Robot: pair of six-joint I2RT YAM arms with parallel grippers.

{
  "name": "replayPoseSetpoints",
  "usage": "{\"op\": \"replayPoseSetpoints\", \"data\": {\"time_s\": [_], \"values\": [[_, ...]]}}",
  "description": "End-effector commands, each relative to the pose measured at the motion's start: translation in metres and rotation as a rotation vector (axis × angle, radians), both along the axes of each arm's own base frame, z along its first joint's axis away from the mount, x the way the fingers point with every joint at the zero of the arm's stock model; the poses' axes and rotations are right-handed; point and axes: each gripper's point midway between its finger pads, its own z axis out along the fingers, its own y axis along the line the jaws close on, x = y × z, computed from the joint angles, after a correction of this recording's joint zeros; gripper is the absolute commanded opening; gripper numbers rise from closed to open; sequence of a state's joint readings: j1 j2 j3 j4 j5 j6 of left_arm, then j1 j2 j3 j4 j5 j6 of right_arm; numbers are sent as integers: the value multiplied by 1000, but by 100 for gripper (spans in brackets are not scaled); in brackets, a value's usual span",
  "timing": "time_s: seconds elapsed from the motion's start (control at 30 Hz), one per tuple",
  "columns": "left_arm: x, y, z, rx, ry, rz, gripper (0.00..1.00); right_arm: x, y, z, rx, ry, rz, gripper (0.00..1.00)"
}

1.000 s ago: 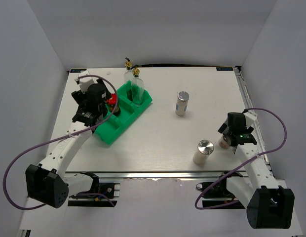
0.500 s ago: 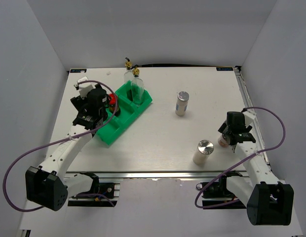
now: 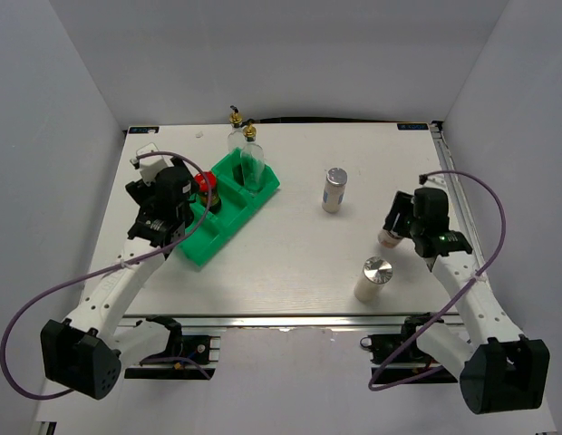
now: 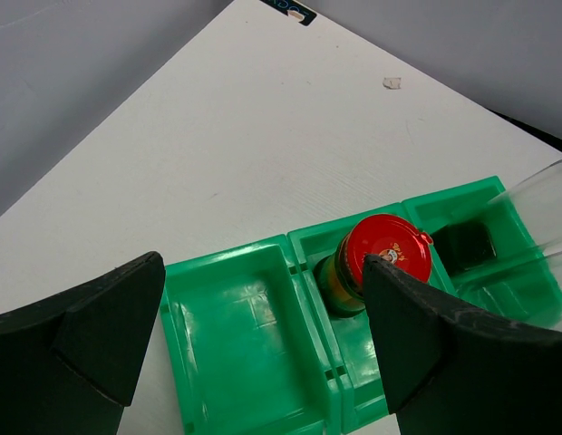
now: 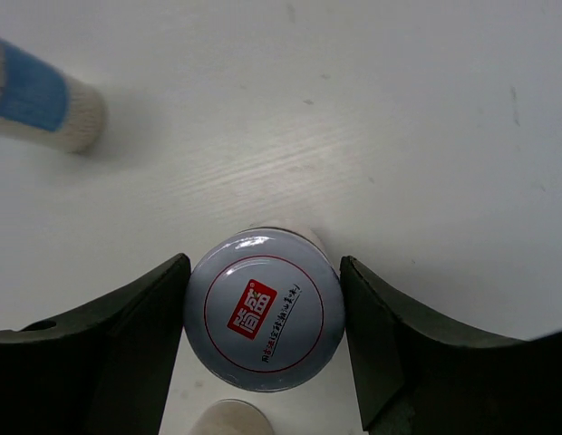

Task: Organize the condiment bottles

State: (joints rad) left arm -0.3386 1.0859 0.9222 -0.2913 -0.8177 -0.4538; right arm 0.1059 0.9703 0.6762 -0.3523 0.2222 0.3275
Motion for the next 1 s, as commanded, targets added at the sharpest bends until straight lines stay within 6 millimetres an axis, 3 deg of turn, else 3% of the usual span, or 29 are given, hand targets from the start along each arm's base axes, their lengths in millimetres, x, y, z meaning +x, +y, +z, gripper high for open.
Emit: {"op": "replayPoseSetpoints", "data": {"time_s": [0.0, 0.03, 0.1, 0.13, 0.2, 0.23, 0.33, 0.37, 0.4, 0.43, 0.47, 0.5, 0.53, 0.57, 0.63, 0.7, 0.73, 0.77, 0.8, 0.83, 0.87, 0.97], "values": [[-4, 0, 1, -16, -15, -12, 98, 46, 47, 92, 19, -300, 207, 0], [-5, 0, 1, -19, -17, -11, 98, 48, 67, 107, 20, -332, 269, 0], [-5, 1, 3, -21, -24, -9, 98, 54, 90, 116, -7, -350, 355, 0], [-5, 0, 4, -22, -27, -11, 98, 50, 115, 120, -8, -355, 433, 0], [-6, 0, 6, -24, -33, -16, 98, 52, 144, 131, -39, -374, 531, 0], [-7, 0, 6, -25, -36, -16, 98, 45, 171, 138, -35, -402, 611, 0], [-9, 1, 7, -26, -41, -13, 98, 30, 226, 154, -31, -456, 797, 0], [-9, 1, 8, -26, -43, -13, 98, 27, 244, 151, -32, -452, 850, 0], [-9, 2, 7, -26, -43, -13, 98, 25, 258, 162, -36, -483, 886, 0], [-9, 1, 7, -27, -42, -13, 98, 12, 282, 166, -25, -496, 947, 0], [-9, 1, 6, -27, -40, -13, 98, 13, 298, 157, -56, -481, 989, 0], [-9, 1, 6, -26, -39, -13, 98, 13, 312, 169, -59, -513, 1013, 0], [-8, 1, 5, -27, -38, -12, 98, 3, 331, 171, -50, -523, 1057, 0], [-8, 1, 4, -27, -36, -10, 98, 6, 349, 162, -48, -515, 1081, 0], [-8, 1, 3, -25, -32, -12, 98, 4, 375, 176, -17, -558, 1111, 0], [-8, 2, 1, -20, -25, -5, 98, 13, 400, 166, -8, -562, 1122, 0], [-8, 3, 2, -21, -26, 2, 98, 16, 411, 179, 10, -590, 1122, 0], [-8, 3, 1, -20, -26, 3, 98, 23, 423, 162, 2, -560, 1129, 0], [-8, 3, 1, -21, -25, 6, 98, 26, 431, 160, 3, -561, 1132, 0], [-7, 3, 1, -22, -25, 4, 98, 30, 441, 173, 14, -594, 1135, 0], [-8, 3, 0, -22, -24, 3, 98, 37, 451, 157, -2, -575, 1139, 0], [-8, 3, 0, -20, -24, 5, 98, 57, 471, 153, -6, -598, 1099, 0]]}}
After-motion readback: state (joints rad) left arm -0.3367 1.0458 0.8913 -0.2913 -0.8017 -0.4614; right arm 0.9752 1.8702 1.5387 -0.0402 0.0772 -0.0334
